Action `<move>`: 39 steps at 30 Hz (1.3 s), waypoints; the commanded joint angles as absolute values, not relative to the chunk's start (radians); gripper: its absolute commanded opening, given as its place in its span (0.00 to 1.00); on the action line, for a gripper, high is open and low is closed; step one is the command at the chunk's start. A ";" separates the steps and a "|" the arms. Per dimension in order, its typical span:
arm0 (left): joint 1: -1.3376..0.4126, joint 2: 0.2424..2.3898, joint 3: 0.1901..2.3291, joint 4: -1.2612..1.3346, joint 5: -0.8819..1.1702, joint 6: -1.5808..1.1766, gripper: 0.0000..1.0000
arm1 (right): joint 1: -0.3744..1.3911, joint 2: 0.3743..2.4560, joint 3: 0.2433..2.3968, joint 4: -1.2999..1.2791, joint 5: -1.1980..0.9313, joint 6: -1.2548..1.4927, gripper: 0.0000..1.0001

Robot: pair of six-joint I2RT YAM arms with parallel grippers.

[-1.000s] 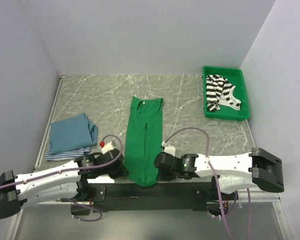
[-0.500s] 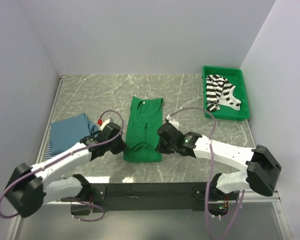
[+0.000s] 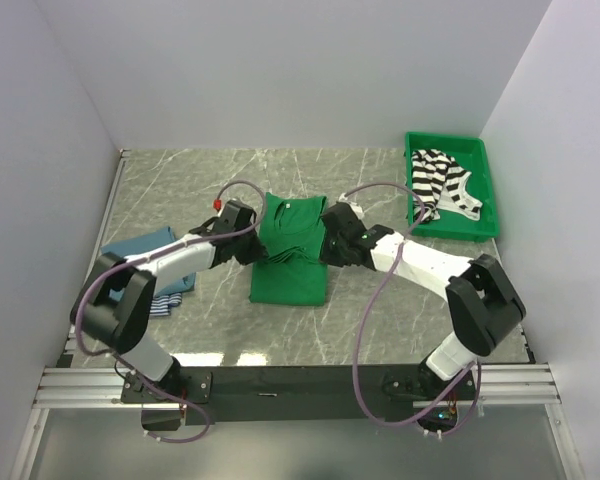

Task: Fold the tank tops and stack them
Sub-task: Fold the tank top

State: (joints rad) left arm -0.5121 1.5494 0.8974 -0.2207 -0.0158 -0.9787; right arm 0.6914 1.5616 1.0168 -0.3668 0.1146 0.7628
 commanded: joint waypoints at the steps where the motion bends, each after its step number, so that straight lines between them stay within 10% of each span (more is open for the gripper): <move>1: -0.483 1.607 0.962 -0.158 0.029 -0.928 0.01 | 0.655 1.601 1.074 -0.299 0.094 0.703 0.01; 9: -0.433 1.654 0.968 -0.101 0.058 -0.913 0.22 | 0.604 1.686 1.121 -0.206 0.054 0.637 0.29; 12: -0.422 1.614 0.945 -0.081 0.043 -0.920 0.43 | 0.600 1.674 1.127 -0.170 0.058 0.617 0.42; 13: -0.417 1.606 0.945 -0.083 0.043 -0.917 0.70 | 0.600 1.672 1.138 -0.173 0.064 0.615 0.47; 21: -0.422 1.461 0.879 -0.133 0.003 -0.960 0.65 | 0.600 1.614 1.160 -0.224 0.158 0.592 0.51; 30: -0.508 1.449 0.793 -0.061 0.037 -1.034 0.18 | 0.676 1.707 1.219 -0.253 0.167 0.591 0.42; 39: -0.514 1.519 0.767 -0.026 0.003 -1.114 0.07 | 0.681 1.986 1.387 -0.255 0.089 0.572 0.31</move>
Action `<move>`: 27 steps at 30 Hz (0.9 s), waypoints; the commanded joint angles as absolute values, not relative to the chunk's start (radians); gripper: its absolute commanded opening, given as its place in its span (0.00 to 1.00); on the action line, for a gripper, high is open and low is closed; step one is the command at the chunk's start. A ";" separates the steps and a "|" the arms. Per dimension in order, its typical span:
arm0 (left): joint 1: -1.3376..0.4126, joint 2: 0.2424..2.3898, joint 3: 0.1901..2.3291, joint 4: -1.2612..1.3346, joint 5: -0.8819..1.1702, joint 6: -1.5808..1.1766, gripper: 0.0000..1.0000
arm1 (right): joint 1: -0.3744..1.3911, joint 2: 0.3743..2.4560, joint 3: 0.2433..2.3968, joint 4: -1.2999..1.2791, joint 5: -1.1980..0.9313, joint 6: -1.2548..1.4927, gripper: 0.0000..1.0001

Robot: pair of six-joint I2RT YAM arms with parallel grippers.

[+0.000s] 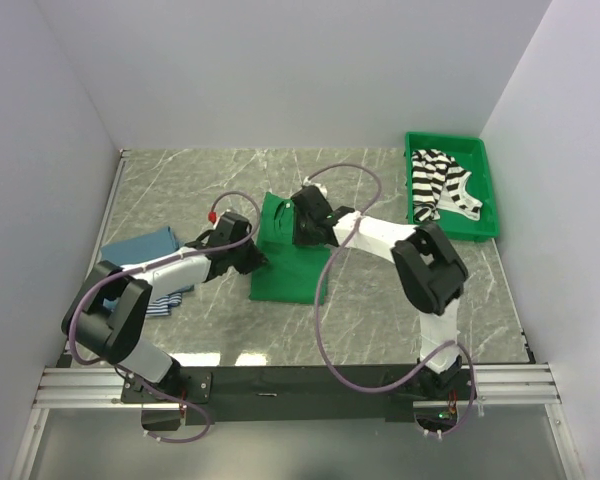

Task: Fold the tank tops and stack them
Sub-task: Fold the tank top

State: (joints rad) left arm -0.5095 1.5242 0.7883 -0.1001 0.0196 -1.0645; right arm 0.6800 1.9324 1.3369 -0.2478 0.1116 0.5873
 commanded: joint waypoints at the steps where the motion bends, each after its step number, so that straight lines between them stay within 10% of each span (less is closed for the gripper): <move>1: -0.515 1.510 0.752 -0.017 0.003 -1.120 0.07 | 0.681 2.000 1.390 -0.252 0.087 0.572 0.32; 19: -0.742 1.341 0.511 -0.089 -0.112 -1.302 0.12 | 0.787 1.939 1.218 -0.196 0.186 0.589 0.33; 27: -0.787 1.165 0.500 -0.244 -0.170 -1.310 0.23 | 0.785 1.764 1.270 -0.319 0.284 0.542 0.51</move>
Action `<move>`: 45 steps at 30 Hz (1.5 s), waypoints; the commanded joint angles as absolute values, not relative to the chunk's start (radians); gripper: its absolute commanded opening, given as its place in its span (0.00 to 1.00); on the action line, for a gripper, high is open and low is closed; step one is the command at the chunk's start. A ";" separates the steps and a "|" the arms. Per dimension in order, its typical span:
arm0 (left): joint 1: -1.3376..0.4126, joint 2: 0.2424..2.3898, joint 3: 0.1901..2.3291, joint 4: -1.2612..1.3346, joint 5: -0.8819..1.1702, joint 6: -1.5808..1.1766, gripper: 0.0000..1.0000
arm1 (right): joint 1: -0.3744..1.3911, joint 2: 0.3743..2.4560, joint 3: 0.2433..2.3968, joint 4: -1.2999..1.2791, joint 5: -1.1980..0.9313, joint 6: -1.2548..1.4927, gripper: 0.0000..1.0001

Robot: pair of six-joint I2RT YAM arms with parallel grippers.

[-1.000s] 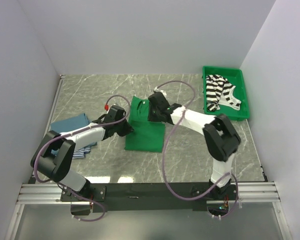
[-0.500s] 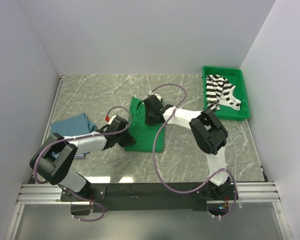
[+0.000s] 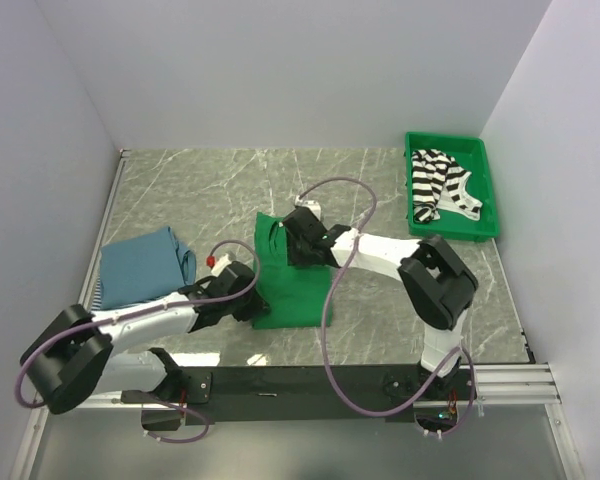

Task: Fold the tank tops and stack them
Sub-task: Fold the tank top

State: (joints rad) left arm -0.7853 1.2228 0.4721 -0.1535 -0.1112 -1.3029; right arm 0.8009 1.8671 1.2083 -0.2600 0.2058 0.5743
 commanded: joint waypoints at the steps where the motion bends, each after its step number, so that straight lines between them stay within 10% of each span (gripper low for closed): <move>1: -0.787 1.149 0.511 -0.264 -0.173 -1.298 0.24 | 0.781 1.746 1.296 -0.351 0.293 0.537 0.52; 10: -0.787 0.979 0.494 -0.393 -0.120 -1.272 0.53 | 0.723 1.402 1.050 -0.416 0.201 0.623 0.54; 21: -0.787 0.937 0.344 -0.281 0.009 -1.289 0.55 | 0.788 1.100 0.551 -0.200 -0.061 0.866 0.52; 45: -0.787 0.937 0.253 -0.241 -0.048 -1.416 0.49 | 0.904 1.088 0.318 -0.017 -0.002 1.190 0.50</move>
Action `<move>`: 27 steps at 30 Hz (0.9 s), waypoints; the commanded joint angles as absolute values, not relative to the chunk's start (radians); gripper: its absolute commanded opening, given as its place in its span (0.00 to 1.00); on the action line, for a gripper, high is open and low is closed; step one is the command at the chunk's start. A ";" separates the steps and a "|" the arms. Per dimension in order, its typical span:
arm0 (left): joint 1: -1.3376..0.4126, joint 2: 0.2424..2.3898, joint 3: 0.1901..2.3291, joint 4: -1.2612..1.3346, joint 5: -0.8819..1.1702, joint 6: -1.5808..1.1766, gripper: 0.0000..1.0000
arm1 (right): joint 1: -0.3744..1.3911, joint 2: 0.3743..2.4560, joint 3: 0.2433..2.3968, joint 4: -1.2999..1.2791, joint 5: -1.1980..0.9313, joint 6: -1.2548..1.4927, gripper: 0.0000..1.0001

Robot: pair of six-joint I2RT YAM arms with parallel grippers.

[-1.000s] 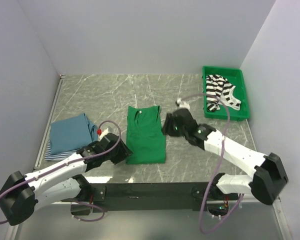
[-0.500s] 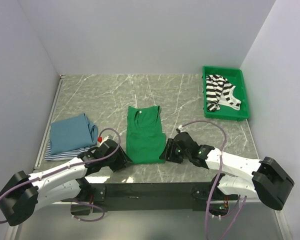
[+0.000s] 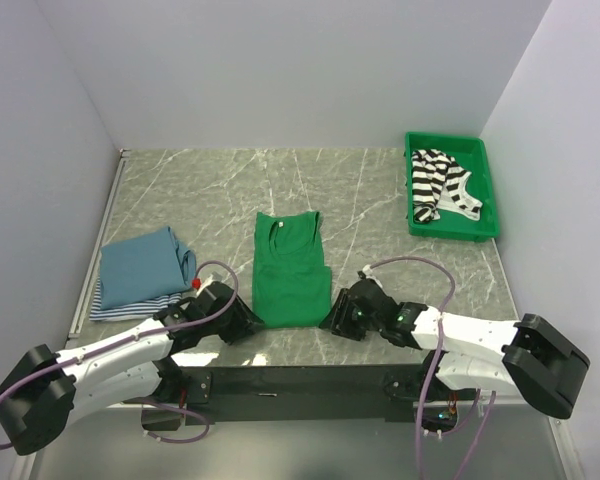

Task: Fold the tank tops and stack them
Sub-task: Fold the tank top

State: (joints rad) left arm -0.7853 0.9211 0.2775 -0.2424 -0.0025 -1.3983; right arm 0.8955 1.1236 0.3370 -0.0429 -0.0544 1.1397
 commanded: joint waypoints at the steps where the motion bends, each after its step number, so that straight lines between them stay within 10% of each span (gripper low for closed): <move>1: -0.787 0.946 0.253 -0.236 -0.052 -1.414 0.48 | 0.904 1.083 0.311 -0.012 0.024 1.196 0.51; 13: -0.787 1.011 0.238 -0.209 -0.075 -1.405 0.41 | 0.905 1.199 0.310 0.086 0.063 1.226 0.49; 27: -0.790 1.008 0.279 -0.264 -0.057 -1.315 0.00 | 0.966 1.227 0.434 -0.122 0.106 1.069 0.07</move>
